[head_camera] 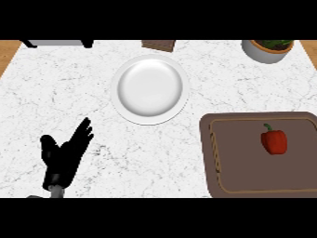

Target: Pick the bell pepper from the tray and place it in the plate

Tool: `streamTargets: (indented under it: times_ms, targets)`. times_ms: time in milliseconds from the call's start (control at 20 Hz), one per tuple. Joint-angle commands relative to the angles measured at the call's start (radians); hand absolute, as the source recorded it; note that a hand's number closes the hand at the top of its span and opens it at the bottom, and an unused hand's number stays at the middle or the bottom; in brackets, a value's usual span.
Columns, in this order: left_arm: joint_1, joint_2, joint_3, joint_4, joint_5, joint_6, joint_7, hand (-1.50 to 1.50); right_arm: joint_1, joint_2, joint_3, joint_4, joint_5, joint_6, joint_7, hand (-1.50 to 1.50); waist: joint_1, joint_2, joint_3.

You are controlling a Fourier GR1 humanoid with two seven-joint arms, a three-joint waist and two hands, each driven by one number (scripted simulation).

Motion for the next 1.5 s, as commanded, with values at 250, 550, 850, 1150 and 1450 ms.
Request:
streamTargets:
  times_ms: [250,550,850,1150,1450]
  targets:
    - [-0.053,-0.055,0.025,0.064,-0.043,-0.006,0.016,0.00,-0.041,0.091,0.071,-0.192,0.155,0.016,0.304,-1.50,-0.001,0.002,0.001]
    - [-0.048,-0.090,0.024,-0.003,-0.075,0.022,0.077,0.00,0.078,0.193,0.099,-0.227,0.249,0.016,0.308,-1.50,-0.007,0.000,0.001]
    - [-0.005,-0.069,0.089,-0.020,-0.069,-0.059,0.081,0.00,0.047,0.304,0.082,-0.194,0.335,0.069,0.312,-1.50,-0.001,0.000,0.001]
    - [-0.028,-0.102,0.097,0.005,-0.126,-0.061,0.083,0.00,-0.005,0.395,0.094,-0.130,0.480,0.039,0.324,-1.50,-0.001,0.001,0.001]
    - [0.039,-0.122,0.091,-0.037,-0.145,-0.082,0.060,0.00,-0.037,0.446,0.101,-0.071,0.599,0.033,0.360,-1.50,0.002,0.001,0.002]
